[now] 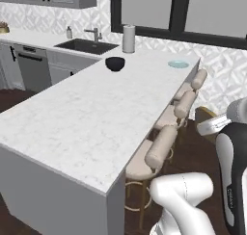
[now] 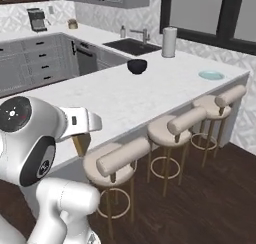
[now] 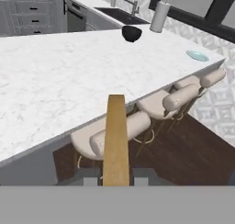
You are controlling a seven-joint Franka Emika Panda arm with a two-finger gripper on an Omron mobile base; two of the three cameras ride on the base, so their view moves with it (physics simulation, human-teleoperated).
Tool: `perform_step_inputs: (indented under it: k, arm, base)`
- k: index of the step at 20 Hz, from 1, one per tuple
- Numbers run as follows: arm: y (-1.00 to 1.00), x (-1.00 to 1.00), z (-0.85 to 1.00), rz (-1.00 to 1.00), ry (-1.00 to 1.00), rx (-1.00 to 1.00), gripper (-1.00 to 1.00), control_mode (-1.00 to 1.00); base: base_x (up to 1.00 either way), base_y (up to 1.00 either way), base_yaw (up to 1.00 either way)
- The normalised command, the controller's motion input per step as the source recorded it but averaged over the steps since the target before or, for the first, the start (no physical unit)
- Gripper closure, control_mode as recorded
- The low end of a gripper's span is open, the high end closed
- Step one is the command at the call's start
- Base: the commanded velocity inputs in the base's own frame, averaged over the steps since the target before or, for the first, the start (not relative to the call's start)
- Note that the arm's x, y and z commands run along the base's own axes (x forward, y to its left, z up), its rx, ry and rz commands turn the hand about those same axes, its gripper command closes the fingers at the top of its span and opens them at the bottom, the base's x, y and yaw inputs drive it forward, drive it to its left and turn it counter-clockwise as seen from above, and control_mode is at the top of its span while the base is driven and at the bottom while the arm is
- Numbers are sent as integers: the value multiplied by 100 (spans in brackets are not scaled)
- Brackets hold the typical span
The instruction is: Start the toaster. Once the lever pops up, take the bread to the plate on the dining counter.
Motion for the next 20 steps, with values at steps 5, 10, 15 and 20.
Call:
perform_step_inputs:
  k: [5, 10, 15, 20]
  arm:
    - [0, 0, 0, 0, 0, 0, 100, 100]
    - [0, 0, 0, 0, 0, 0, 100, 100]
    - [0, 0, 0, 0, 0, 0, 100, 100]
    - [0, 0, 0, 0, 0, 0, 100, 100]
  base:
    - [64, -100, 39]
    - [48, -100, 37]
    - [20, -100, 32]
    - [36, -100, 26]
